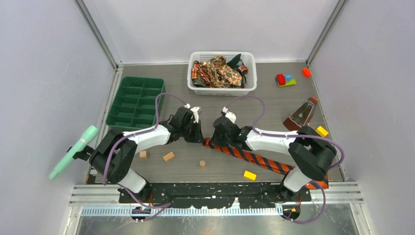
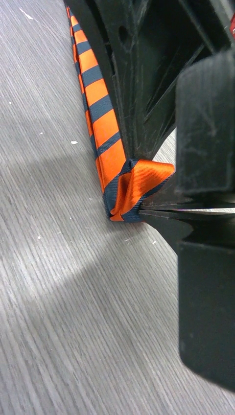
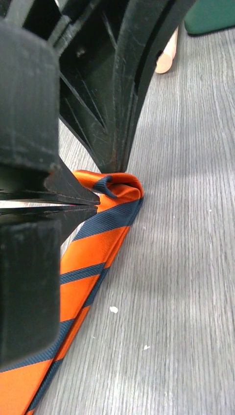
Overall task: Roll the ties
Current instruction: Roll the tie at the center of the board.
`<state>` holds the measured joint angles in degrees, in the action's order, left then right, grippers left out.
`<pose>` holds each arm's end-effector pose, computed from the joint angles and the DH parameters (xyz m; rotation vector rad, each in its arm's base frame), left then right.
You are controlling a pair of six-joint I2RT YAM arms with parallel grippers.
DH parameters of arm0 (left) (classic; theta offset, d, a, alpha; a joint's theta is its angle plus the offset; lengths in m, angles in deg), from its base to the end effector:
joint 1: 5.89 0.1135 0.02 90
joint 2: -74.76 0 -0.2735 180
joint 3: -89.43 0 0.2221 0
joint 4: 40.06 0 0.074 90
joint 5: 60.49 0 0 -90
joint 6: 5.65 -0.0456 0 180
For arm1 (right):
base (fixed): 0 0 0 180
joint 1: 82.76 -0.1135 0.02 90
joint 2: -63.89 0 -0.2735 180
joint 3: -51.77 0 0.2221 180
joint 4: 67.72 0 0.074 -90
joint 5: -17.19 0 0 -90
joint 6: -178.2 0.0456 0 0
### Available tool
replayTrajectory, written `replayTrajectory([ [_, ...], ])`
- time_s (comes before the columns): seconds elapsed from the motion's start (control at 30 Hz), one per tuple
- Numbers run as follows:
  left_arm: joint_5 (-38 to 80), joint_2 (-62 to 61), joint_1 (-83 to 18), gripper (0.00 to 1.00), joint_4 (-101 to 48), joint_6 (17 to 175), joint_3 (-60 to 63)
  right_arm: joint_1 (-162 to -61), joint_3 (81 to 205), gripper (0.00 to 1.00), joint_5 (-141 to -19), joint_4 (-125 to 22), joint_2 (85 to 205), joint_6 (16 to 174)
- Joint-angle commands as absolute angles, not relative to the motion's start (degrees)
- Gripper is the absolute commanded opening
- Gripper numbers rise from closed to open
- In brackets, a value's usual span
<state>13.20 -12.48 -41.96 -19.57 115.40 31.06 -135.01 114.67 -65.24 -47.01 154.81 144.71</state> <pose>0.2172 -0.1740 0.1901 0.2495 2.5686 -0.8353 0.1879 0.2328 0.1930 0.1574 2.5318 0.6786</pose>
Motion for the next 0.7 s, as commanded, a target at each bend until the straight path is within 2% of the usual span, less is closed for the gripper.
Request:
replayTrajectory([
  [0.0, 13.86, -14.09, -42.49, 0.00, -19.58, 114.98, 28.47, -134.88, 114.65, 0.07, -63.13, -46.49, 150.68, 145.03],
  [0.33, 14.11, -16.04, -43.54, 0.00, -19.49, 114.97, 27.49, -134.88, 114.56, 0.07, -62.65, -44.74, 145.83, 143.74],
  [0.67, 14.64, -16.29, -43.78, 0.00, -19.19, 115.02, 27.09, -134.88, 117.42, 0.07, -66.68, -44.17, 150.31, 144.20],
])
